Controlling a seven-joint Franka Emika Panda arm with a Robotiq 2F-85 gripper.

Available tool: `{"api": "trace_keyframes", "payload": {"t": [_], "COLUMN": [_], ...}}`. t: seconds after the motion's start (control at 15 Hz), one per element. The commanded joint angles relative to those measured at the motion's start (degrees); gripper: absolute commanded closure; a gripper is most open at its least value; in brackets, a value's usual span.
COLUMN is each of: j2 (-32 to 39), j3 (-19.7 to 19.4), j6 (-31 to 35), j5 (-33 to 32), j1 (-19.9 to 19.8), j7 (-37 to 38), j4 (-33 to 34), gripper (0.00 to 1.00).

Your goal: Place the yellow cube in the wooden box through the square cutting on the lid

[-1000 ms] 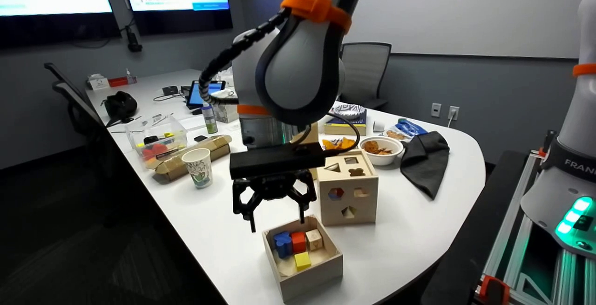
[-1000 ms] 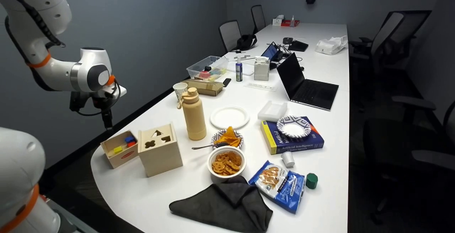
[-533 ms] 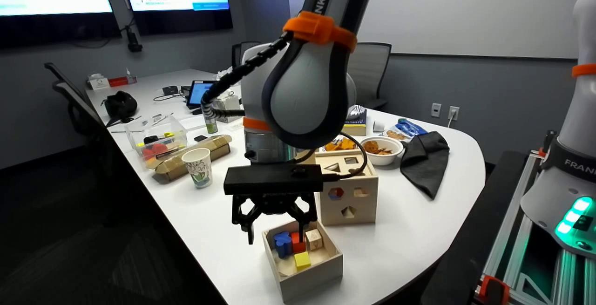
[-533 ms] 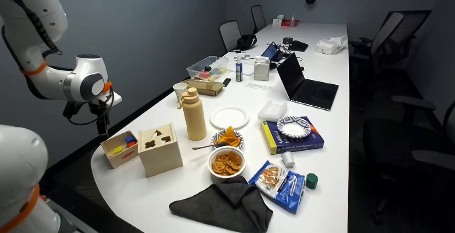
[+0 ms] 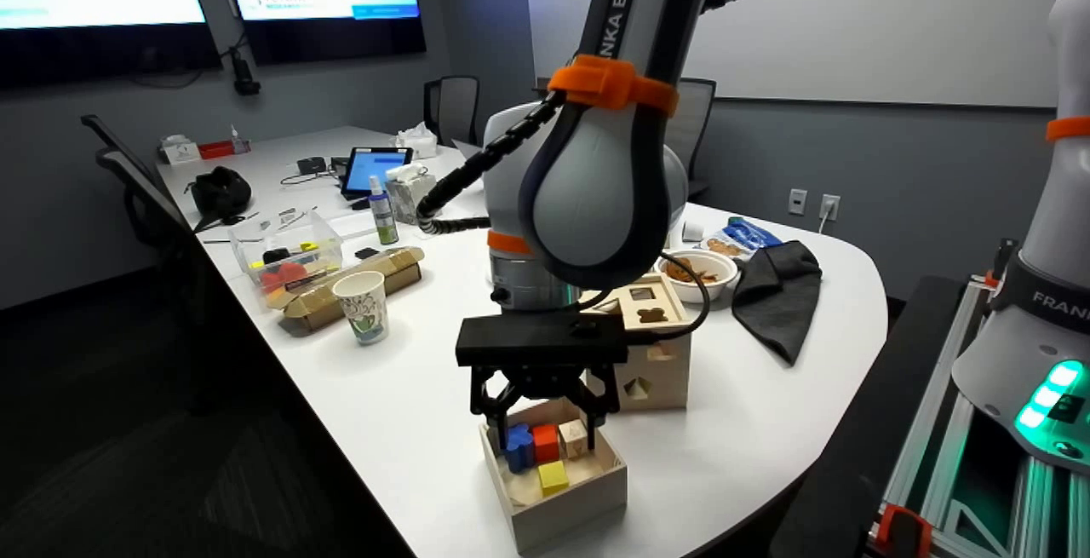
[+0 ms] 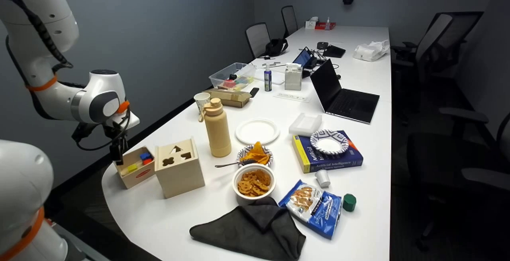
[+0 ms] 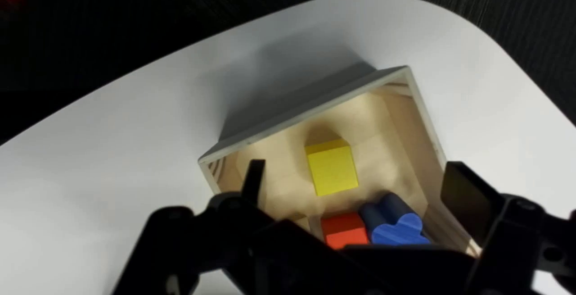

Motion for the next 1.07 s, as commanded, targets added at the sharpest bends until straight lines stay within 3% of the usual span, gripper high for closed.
{"api": "trace_keyframes", "payload": {"t": [0.0, 0.33, 1.0], "j2": [-0.18, 2.46, 8.07], "j3": [-0.81, -1.14, 4.32], "j6": [0.24, -1.4, -2.97], "j5": [0.22, -1.61, 2.65], "j1": [-1.08, -3.51, -9.14], "j7": [-1.61, -9.64, -28.14], "j4": [-0.71, 1.95, 6.45], "gripper": [0.0, 0.0, 0.0]}}
